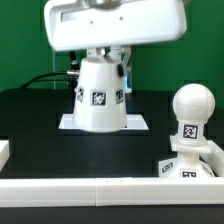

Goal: Assemble lamp

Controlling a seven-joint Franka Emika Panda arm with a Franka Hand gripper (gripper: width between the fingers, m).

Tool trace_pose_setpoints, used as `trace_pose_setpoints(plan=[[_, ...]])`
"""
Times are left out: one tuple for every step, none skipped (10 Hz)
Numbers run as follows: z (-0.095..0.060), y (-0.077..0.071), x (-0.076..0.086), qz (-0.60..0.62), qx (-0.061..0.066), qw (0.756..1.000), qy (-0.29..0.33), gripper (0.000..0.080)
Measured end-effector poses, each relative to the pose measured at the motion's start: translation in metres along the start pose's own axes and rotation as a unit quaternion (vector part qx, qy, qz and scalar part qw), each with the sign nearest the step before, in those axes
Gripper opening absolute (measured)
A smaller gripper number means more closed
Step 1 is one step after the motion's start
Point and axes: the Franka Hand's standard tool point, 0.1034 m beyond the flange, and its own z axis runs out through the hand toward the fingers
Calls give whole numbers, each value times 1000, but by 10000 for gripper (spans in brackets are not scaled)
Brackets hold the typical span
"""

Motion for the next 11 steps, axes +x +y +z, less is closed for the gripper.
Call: trace_pose_setpoints(plan=[[-14, -13, 1, 11, 5, 1000, -2, 44], [-23, -24, 2, 26, 8, 1000, -6, 44], [-32, -38, 1, 53, 11, 999, -8, 44], [-41, -58, -1, 80, 13, 997, -12, 44], [-46, -78, 0, 91, 15, 996, -15, 44], [-48, -92, 3, 98, 15, 995, -15, 44], [-49, -109, 7, 100, 16, 995, -17, 44], [-48, -121, 9, 110, 16, 994, -17, 44], [-41, -131, 7, 115, 15, 993, -19, 44], [-31, -136, 2, 111, 13, 993, -22, 44], [-20, -132, -1, 111, 6, 993, -29, 44]])
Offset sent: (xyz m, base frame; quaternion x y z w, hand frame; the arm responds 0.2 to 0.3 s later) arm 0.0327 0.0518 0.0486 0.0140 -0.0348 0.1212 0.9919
